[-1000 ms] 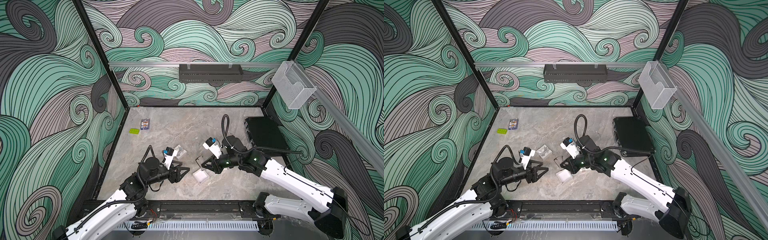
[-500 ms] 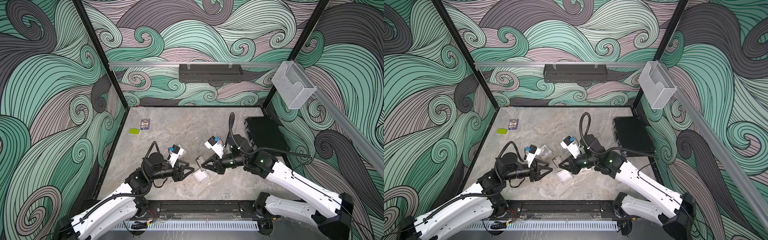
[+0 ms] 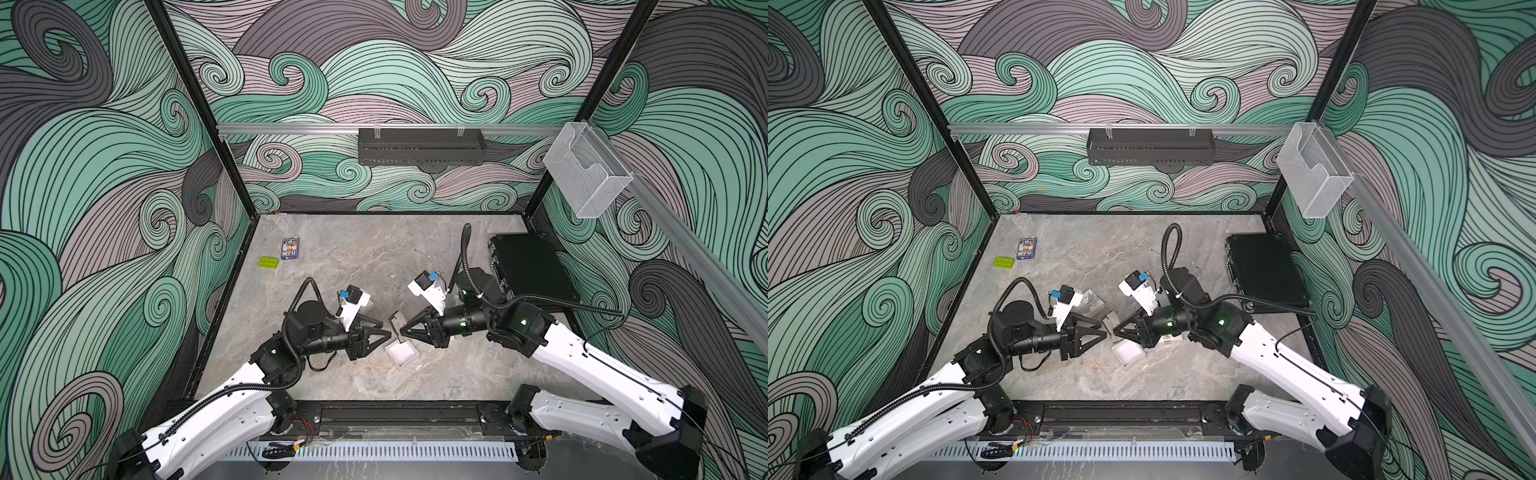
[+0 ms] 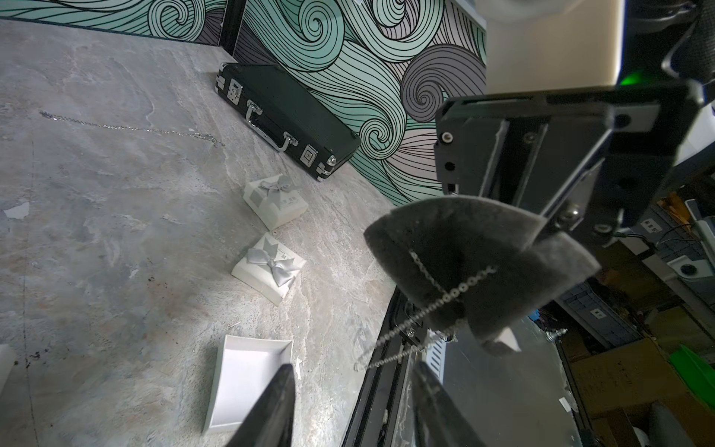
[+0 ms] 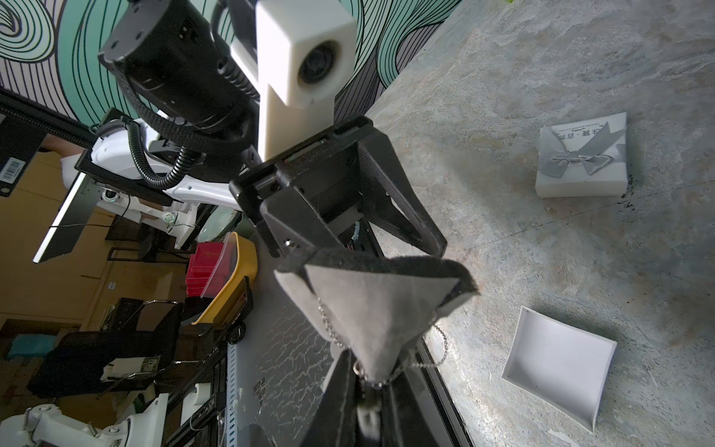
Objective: Take the necklace out of the lift-off lid jewelry box
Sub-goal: Pick up the necklace from the inner lining.
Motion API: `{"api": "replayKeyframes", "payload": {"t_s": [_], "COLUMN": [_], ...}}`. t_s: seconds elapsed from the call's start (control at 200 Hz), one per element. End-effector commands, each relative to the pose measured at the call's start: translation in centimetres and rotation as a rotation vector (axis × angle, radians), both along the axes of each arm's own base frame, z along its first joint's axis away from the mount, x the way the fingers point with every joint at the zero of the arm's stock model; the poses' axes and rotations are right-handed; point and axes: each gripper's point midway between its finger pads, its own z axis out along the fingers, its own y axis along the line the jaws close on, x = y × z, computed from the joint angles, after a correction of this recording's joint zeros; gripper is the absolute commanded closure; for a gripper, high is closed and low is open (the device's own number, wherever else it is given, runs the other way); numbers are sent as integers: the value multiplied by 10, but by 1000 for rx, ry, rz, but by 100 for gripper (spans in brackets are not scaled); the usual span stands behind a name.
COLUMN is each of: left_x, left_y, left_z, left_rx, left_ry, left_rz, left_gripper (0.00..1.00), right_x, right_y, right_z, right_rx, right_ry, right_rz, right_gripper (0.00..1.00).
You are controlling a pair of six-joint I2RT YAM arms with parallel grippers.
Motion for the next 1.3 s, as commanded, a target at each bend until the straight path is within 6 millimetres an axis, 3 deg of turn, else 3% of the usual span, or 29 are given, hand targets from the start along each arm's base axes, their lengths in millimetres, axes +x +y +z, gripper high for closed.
{"api": "replayKeyframes", "payload": {"t_s": [0.0,0.55,0.766,1.051,1.296], "left_x": [-1,1,4,12,28], "left_y": [-6,-19,-20,-16,0], "left_z": [28,33,31,30,24], "left_rx": [-45,-48,-40,-19,40], "left_ry": [-72,-85,-87,-88,-90], "left_rz": [-32,-68,-57,0,137], "left_gripper": [53,59,72,99,100], "right_x": [1,0,0,0,5], "right_y": [4,7,6,3,-9], "right_z": [16,16,17,10,-8], "right_rx": [47,54,55,35,-27], "right_ry": [-11,8,0,-4,-17], "right_rz": [13,22,22,13,-43], "right_gripper": [84,84,84,84,83]}}
